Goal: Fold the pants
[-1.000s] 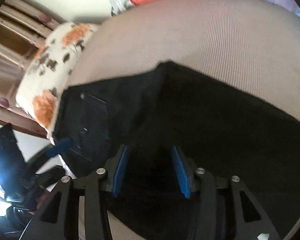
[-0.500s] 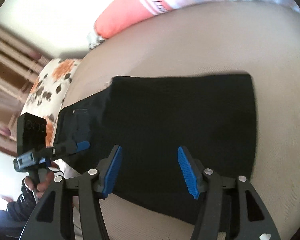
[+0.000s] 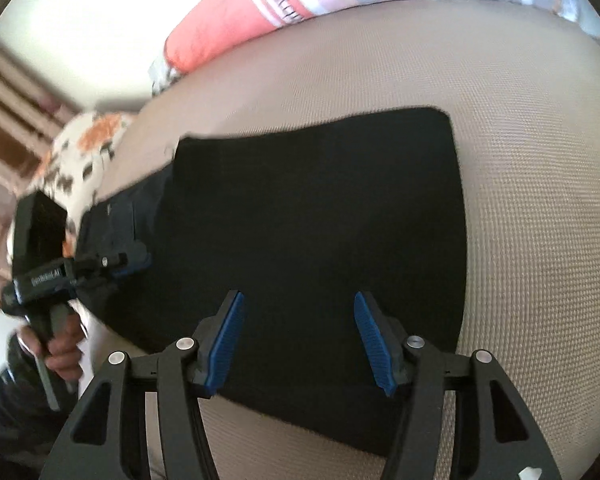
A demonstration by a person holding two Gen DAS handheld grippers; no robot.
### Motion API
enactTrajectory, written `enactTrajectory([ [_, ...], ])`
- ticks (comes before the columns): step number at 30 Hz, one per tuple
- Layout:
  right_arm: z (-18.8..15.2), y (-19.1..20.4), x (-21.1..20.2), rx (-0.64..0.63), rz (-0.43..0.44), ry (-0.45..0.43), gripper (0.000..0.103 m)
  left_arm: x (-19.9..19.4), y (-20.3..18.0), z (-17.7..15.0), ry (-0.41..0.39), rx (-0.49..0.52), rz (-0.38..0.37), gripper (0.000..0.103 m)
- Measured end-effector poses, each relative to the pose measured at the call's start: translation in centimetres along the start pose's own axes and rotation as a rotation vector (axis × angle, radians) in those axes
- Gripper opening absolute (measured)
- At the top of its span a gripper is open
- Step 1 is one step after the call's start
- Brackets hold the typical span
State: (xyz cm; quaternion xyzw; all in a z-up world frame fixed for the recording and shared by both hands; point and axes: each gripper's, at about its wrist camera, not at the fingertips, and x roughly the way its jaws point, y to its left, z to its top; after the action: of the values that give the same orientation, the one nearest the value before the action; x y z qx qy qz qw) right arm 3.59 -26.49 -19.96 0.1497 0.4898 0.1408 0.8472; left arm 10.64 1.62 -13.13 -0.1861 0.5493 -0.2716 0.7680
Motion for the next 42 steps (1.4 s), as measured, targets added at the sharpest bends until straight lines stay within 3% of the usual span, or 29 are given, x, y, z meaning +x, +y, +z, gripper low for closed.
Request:
enactTrajectory([
  [9, -0.9, 0.2, -0.9, -0.032, 0.001, 0.027, 0.054, 0.0, -3.4, -2.8, -0.011, 0.22, 0.178, 0.057],
  [12, 0.8, -0.1, -1.8, -0.045, -0.057, -0.058, 0.053, -0.9, -4.6, -1.7, -0.089, 0.261, 0.163, 0.057],
  [15, 2.9, -0.7, -2.1, -0.057, -0.139, -0.121, 0.039, -1.2, -6.4, 0.2, -0.174, 0.327, 0.143, 0.057],
  [17, 4.4, -1.3, -1.7, -0.055, -0.164, -0.138, 0.034, -0.2, -7.4, 1.9, -0.181, 0.359, 0.126, 0.057],
  [24, 8.1, -2.8, 0.4, -0.069, -0.237, -0.14, 0.028, 4.6, -7.5, 6.1, -0.114, 0.372, 0.176, 0.057],
  [26, 8.5, -2.9, 1.2, -0.077, -0.254, -0.123, 0.024, 6.2, -6.6, 6.7, -0.059, 0.332, 0.202, 0.057],
  [37, 8.2, -2.7, 1.8, -0.098, -0.278, -0.13, 0.024, 6.9, -7.2, 6.2, -0.073, 0.403, 0.244, 0.058],
  [42, 8.3, -2.4, 1.9, -0.103, -0.294, -0.122, 0.026, 5.9, -7.1, 5.7, -0.06, 0.372, 0.239, 0.06],
])
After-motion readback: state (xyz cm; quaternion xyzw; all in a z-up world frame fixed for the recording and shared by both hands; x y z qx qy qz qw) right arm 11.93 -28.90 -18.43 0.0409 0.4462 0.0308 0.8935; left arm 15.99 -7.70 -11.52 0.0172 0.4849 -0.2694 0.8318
